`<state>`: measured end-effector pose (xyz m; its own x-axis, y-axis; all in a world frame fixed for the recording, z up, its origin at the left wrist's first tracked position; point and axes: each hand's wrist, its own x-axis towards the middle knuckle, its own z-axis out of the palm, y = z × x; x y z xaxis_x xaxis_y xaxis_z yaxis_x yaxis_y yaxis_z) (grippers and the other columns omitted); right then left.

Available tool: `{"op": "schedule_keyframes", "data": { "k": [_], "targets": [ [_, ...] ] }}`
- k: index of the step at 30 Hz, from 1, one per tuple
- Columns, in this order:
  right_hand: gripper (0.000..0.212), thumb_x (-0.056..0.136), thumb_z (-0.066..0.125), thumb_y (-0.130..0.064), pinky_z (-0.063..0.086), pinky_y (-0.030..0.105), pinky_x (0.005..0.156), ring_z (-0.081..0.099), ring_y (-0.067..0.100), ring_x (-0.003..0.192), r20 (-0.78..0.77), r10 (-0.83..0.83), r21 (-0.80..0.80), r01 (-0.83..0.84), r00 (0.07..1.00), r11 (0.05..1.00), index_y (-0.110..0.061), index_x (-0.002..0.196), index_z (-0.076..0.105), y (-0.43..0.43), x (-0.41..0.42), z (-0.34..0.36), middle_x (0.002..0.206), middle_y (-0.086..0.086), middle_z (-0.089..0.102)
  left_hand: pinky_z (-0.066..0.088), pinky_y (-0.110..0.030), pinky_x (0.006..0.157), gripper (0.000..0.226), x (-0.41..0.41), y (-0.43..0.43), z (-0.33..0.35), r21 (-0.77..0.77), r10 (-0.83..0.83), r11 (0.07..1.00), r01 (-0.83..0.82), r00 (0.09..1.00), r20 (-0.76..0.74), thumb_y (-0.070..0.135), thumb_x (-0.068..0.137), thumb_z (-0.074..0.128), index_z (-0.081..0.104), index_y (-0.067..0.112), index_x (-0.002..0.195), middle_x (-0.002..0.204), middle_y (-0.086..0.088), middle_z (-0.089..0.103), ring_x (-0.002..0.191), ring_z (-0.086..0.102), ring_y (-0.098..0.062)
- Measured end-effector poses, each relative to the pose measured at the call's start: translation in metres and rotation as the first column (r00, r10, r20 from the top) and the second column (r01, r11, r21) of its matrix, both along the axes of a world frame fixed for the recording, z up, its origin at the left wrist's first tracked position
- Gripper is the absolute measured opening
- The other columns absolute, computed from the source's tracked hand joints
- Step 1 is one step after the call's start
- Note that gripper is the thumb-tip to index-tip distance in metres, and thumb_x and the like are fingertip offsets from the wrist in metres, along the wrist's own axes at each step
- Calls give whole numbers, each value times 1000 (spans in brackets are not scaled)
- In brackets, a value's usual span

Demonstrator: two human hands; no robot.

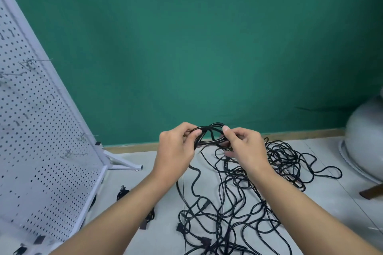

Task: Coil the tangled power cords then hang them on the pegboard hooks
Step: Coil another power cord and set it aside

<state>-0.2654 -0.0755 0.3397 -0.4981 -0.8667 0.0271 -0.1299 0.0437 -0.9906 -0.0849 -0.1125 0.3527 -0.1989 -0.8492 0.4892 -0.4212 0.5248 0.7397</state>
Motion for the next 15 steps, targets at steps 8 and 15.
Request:
{"op": "schedule_keyframes", "data": {
  "k": [8,15],
  "targets": [
    [28,98,70,-24,64,42,80,79,27,75,208,-26,57,14,978,998,0,83,70,-1,1,-3,87,22,75,60,-42,87,14,3,-8,-6,292,20,956,29,987,-162,19,102,63,73,17,93,82,6,78,82,75,-11],
    [24,95,72,-34,60,29,73,75,17,68,-266,-26,2,28,964,1000,-17,79,74,13,8,0,73,-1,75,54,-28,95,29,13,-8,-16,135,-236,968,212,952,194,35,99,66,67,35,128,113,13,75,103,68,-2]
  ]
}}
